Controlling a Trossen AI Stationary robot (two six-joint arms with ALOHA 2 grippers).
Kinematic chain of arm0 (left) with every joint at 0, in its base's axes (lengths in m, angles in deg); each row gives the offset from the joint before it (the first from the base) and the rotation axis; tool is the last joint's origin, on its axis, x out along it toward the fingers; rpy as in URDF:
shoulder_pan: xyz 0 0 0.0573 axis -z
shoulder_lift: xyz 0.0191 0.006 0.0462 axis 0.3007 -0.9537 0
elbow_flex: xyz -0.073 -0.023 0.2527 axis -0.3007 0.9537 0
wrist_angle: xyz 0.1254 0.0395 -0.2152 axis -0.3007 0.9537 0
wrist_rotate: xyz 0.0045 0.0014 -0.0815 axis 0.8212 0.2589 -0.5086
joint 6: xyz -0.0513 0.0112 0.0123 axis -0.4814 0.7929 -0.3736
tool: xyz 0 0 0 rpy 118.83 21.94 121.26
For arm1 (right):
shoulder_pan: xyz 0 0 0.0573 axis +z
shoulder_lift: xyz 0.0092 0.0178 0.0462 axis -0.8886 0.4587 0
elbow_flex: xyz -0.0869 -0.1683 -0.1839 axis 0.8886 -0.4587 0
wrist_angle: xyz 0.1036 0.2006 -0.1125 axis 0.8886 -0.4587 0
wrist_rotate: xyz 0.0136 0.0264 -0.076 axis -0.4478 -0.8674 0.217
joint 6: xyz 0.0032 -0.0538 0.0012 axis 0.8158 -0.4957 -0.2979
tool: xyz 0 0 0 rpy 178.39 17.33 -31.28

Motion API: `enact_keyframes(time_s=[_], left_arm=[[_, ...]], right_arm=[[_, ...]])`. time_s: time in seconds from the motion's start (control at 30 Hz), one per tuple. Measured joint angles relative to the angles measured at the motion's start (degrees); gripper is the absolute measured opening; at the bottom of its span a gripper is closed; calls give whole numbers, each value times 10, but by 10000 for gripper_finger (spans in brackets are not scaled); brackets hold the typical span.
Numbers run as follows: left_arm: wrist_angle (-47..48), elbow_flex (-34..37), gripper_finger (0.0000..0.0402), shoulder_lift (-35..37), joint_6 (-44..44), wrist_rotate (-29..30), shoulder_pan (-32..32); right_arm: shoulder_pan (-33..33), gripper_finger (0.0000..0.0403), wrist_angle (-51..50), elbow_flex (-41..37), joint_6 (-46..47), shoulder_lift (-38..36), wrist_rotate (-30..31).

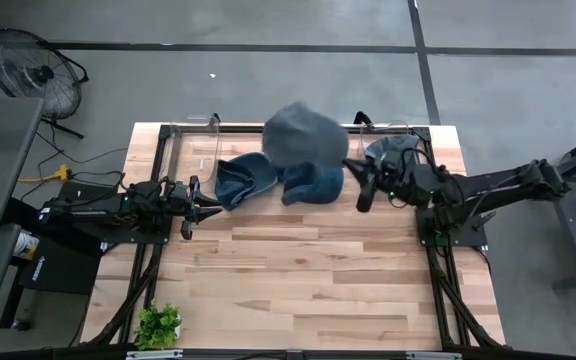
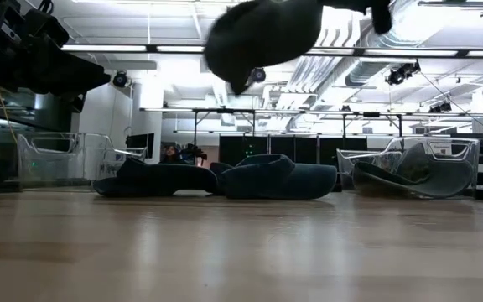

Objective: Pick & Place hat
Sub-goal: Put the gray cap into the right transparent bin

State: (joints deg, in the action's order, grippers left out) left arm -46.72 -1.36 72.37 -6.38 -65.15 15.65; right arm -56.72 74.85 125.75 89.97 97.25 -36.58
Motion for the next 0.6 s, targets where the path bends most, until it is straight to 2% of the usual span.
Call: enact_keyframes(time_s=[0.2, 0.37, 0.5, 0.6], left_arm=[[0, 0, 87, 0, 0, 0, 0], [0, 0, 87, 0, 0, 0, 0], [0, 0, 87, 0, 0, 0, 0], [0, 0, 87, 0, 0, 0, 0]], right_arm=[[2, 0, -224, 113, -120, 2, 181], [2, 0, -397, 173, -145, 2, 317], [2, 0, -497, 194, -131, 2, 391], [2, 0, -536, 202, -133, 2, 425]])
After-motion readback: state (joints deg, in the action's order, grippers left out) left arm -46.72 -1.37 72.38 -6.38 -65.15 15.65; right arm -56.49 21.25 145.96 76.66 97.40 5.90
